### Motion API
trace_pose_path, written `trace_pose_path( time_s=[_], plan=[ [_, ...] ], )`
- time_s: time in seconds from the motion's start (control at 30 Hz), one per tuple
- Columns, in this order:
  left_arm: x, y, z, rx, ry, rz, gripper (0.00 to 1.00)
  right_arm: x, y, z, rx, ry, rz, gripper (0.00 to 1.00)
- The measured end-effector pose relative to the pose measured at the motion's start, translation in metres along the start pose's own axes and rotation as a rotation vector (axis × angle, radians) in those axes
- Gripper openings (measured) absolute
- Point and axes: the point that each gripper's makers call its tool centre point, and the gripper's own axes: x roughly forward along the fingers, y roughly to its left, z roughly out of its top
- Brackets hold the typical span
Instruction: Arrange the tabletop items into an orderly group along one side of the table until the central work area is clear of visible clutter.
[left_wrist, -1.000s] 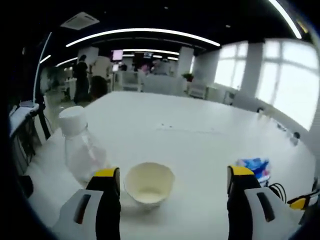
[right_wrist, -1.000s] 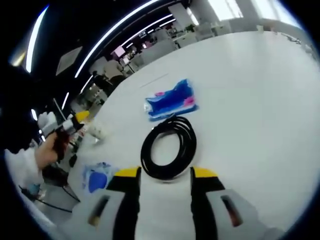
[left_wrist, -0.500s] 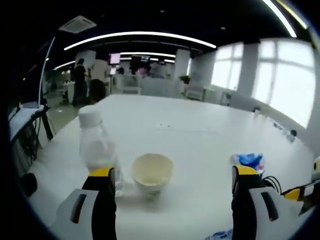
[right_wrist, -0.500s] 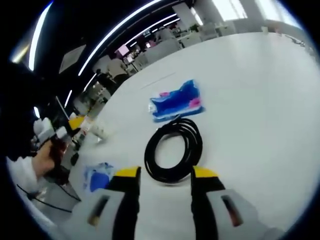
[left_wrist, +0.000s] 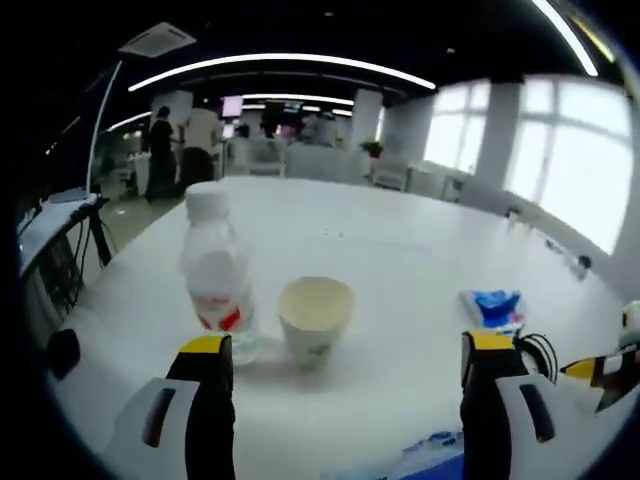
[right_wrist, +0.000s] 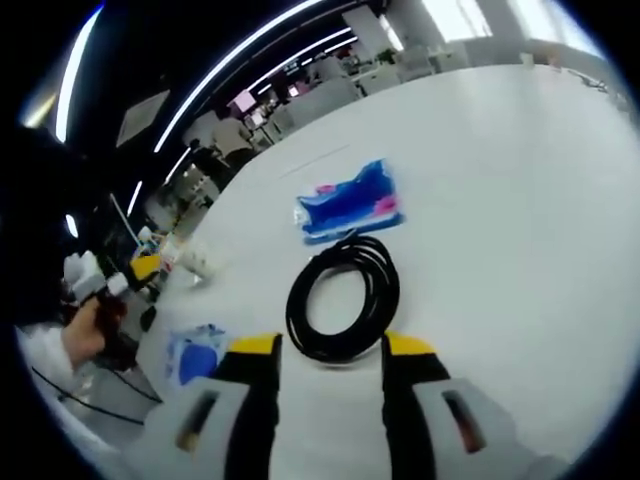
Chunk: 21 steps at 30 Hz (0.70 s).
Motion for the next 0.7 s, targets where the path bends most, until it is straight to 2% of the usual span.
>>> trace_pose_path(
  time_s=[0.23,0.53,0.7],
  plan=[
    [-0.013,0.009,-0.016,-0.016,0.017,0.009,0.91,-0.002,0.003,-0.007,0.000,0.020,0.001,0.38],
    [-0.026,0.012,-0.029,-0.052,0.033,0.010,0.90,-0.005,0.008,-0.016,-0.006,0.044,0.013,0.38],
    [-0.034,0.013,-0.044,-0.045,0.062,-0.002,0.89,-0.004,0.016,-0.022,-0.017,0.060,0.032,0.38]
  ],
)
